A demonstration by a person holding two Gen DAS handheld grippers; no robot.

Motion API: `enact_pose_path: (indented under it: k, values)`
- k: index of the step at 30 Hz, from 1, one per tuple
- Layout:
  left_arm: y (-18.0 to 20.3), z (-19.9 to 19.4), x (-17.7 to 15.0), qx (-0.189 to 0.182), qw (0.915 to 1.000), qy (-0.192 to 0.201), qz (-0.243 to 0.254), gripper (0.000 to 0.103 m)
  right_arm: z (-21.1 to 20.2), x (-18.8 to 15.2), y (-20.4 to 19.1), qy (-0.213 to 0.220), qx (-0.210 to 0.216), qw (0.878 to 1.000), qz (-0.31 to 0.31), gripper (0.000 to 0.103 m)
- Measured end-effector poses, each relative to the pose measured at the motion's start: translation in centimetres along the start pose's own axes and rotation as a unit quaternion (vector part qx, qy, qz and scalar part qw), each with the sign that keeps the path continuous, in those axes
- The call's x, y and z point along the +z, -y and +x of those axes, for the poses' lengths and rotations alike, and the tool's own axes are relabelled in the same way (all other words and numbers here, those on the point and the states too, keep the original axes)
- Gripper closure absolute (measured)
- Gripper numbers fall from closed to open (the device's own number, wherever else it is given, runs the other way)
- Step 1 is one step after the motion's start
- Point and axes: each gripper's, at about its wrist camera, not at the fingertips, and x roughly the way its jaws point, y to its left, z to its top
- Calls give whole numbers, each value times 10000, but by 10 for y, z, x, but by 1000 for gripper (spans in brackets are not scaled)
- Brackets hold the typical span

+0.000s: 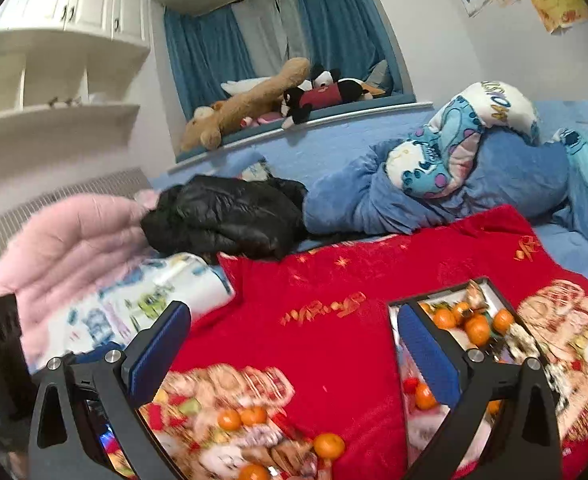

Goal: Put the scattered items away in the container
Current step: 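Move both open grippers back to the loose items beside the box, then grasp a mandarin with the left gripper while the right grasps the gold-wrapped bar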

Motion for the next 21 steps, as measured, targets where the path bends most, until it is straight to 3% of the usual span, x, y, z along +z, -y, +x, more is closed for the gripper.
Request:
enact_pose_path:
  k: [5,9,16,21]
  values:
    - [5,16,-48,463,9980,-278,337,0,6,-50,5,-221,309,9993,-54,0]
    - [3,42,-82,370,9952,-859,300,0,21,-74,17,-611,114,9981,-17,0]
    - [15,57,-98,355,9934,-1011,405,0,31,-97,42,-1068,-105,9933,429,0]
    - [17,75,-110,433,9905,-1252,371,0,34,-109,44,-1291,-416,9905,220,0]
